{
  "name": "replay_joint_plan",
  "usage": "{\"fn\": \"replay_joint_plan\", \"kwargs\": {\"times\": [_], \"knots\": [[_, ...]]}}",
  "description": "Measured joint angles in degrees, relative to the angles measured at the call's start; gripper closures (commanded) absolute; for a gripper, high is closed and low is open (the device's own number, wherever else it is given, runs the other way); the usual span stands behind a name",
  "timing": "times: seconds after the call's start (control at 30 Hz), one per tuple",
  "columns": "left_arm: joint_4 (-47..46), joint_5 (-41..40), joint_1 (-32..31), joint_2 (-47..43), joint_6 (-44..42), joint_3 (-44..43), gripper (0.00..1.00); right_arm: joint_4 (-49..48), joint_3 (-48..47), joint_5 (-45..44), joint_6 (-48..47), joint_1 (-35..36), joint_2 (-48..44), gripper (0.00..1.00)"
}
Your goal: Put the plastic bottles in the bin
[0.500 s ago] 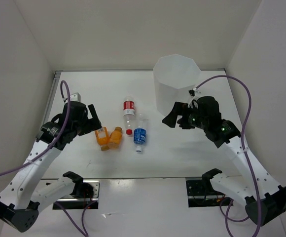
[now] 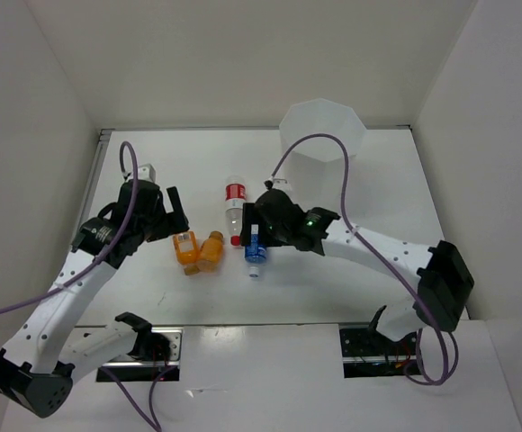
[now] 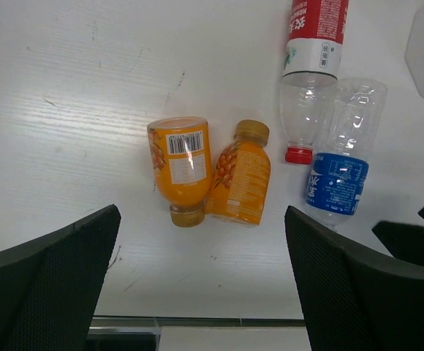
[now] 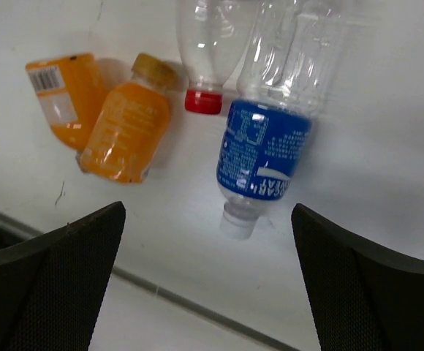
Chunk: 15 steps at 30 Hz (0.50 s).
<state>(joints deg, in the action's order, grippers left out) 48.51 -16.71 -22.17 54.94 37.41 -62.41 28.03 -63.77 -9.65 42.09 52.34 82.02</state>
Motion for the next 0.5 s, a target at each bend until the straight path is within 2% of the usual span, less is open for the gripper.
{"fn": "replay_joint_plan", "kwargs": {"times": [0.3,0.33,0.37,0.4,0.5], "knots": [[-1.2,1.7,0.4,-0.1,-1.2,1.7,0.00,-0.2,-8.5,-14.0,6.8,1.2,17.7,0.00],[-1.4,2.0,0.5,0.0,-1.3,1.9,0.00,-0.2,-9.0,-14.9,7.2,1.2,19.5,0.05],[-1.5,2.1,0.6,0.0,-1.3,2.1,0.00,-0.1,-9.4,-15.5,7.6,1.2,21.2,0.05],[-1.7,2.2,0.6,0.0,-1.3,2.3,0.00,-0.1,-9.8,-16.5,8.0,1.2,23.0,0.13],[-1.9,2.7,0.6,0.0,-1.3,2.8,0.00,-0.2,-9.8,-17.7,8.6,1.2,26.2,0.23]]}}
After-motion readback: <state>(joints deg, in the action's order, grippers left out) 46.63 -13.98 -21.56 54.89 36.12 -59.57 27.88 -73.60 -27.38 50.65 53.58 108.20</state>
